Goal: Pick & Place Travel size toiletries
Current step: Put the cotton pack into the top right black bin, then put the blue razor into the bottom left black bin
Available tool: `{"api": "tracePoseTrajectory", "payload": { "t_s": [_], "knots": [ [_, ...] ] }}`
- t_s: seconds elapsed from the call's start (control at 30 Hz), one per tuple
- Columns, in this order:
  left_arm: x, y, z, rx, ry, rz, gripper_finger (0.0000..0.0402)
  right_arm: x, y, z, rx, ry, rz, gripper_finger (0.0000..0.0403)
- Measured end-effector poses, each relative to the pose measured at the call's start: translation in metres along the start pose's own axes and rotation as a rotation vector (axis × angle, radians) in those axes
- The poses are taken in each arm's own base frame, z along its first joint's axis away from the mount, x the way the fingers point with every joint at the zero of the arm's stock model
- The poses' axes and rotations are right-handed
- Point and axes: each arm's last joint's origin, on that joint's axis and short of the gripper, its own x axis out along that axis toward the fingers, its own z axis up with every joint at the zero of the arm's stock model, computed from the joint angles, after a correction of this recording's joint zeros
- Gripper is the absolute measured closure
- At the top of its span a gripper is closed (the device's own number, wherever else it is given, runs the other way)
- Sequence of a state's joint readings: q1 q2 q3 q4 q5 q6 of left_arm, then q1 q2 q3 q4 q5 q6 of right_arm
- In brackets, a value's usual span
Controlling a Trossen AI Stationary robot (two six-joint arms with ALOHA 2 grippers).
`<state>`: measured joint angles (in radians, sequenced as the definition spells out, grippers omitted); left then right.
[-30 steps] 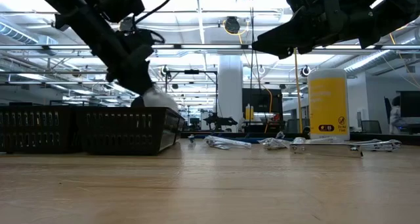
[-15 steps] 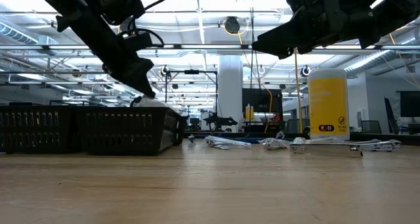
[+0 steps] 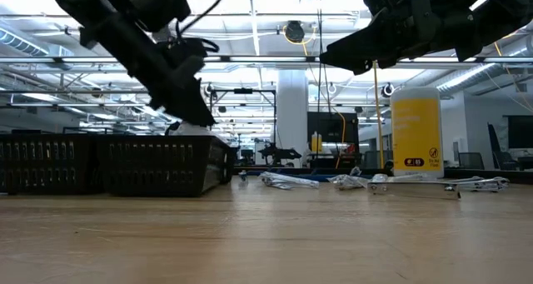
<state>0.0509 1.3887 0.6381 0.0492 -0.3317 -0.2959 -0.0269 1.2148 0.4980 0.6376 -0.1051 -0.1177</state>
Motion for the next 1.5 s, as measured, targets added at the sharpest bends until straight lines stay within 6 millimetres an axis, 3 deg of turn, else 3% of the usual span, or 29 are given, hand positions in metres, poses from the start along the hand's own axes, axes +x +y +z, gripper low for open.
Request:
{"api": "tracePoseTrajectory", "payload": {
  "t_s": [0.2, 0.27, 0.47, 0.63, 0.8, 1.2, 1.5],
  "knots": [
    [0.022, 0.002, -0.015, 0.011, 0.115, -0.017, 0.0385, 0.000, 0.000, 0.000, 0.000, 0.000, 0.000, 0.0195],
    [0.027, 0.008, -0.019, -0.005, 0.152, 0.008, 0.0395, 0.000, 0.000, 0.000, 0.000, 0.000, 0.000, 0.0195],
    [0.032, 0.019, -0.024, -0.021, 0.219, 0.059, 0.0383, 0.000, 0.000, 0.000, 0.001, 0.001, 0.000, 0.0195],
    [0.032, 0.019, -0.026, 0.015, 0.231, 0.058, 0.0399, 0.000, 0.000, 0.000, 0.001, 0.003, 0.001, 0.0195],
    [0.030, 0.015, -0.025, 0.015, 0.231, 0.009, 0.0383, 0.000, 0.000, 0.000, 0.001, 0.003, 0.001, 0.0195],
    [0.001, 0.008, 0.000, 0.030, 0.051, -0.093, 0.0369, 0.000, -0.001, -0.003, 0.005, 0.027, -0.005, 0.0195],
    [-0.004, 0.006, 0.014, 0.065, -0.074, -0.118, 0.0369, -0.001, -0.006, -0.006, 0.041, 0.053, -0.026, 0.0195]
  ]
}}
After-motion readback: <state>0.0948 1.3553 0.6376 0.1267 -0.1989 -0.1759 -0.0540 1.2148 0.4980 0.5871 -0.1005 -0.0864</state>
